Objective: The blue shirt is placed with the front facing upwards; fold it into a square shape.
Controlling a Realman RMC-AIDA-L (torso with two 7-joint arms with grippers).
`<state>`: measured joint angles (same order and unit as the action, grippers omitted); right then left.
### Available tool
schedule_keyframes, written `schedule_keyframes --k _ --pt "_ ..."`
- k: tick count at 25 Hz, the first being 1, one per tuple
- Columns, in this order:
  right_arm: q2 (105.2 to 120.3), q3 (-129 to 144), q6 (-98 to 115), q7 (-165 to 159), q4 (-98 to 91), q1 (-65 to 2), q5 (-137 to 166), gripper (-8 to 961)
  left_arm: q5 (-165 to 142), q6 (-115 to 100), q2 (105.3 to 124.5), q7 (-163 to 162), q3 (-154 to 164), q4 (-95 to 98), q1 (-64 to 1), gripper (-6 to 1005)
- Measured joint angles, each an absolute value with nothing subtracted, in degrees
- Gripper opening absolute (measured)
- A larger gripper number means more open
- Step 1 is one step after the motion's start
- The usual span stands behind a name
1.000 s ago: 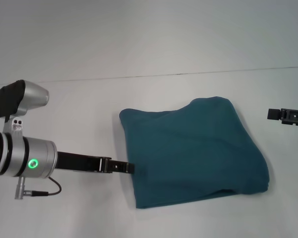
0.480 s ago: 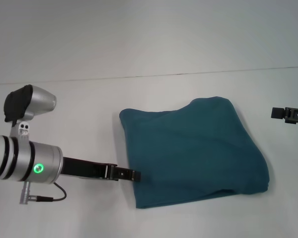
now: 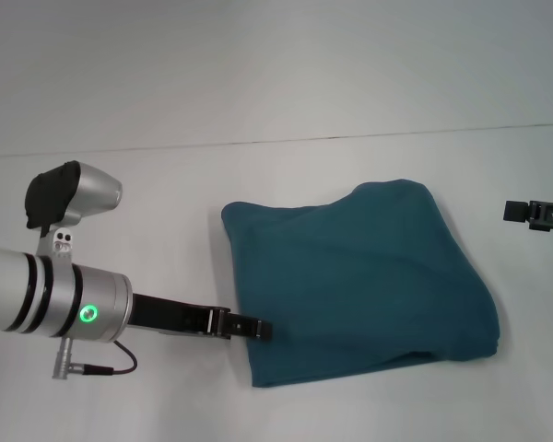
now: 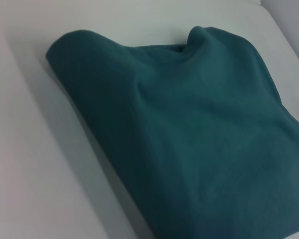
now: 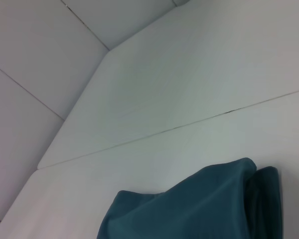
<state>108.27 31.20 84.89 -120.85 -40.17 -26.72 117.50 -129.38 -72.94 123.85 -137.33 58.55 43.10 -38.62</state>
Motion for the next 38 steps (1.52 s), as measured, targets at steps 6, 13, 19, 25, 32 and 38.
schedule_keyframes --k 6,13,19,25,32,38 --pt "108.27 31.2 84.9 -120.8 -40.2 -26.7 117.5 907 -128.7 -71.9 124.06 -137.2 60.0 42.1 -39.1 755" --pt "108.28 31.2 84.9 -120.8 -40.2 -26.7 117.5 906 -128.6 -70.8 124.21 -137.2 60.9 40.2 -40.8 754" --pt "108.28 31.0 84.9 -120.8 -40.2 -26.7 117.5 907 -128.3 -70.6 124.19 -137.0 60.9 40.0 -41.2 754" --pt "108.28 30.9 84.9 -120.8 -40.2 -26.7 117.5 906 -127.9 -69.8 124.19 -135.1 60.9 40.2 -41.2 707" --pt "108.34 30.8 84.9 -120.8 -40.2 -26.8 117.5 907 -127.9 -69.7 124.05 -135.0 60.9 40.2 -41.2 464" --pt "108.45 30.6 84.7 -120.8 -40.2 -26.8 117.5 906 -128.2 -68.1 123.85 -135.0 60.8 40.2 -41.2 181"
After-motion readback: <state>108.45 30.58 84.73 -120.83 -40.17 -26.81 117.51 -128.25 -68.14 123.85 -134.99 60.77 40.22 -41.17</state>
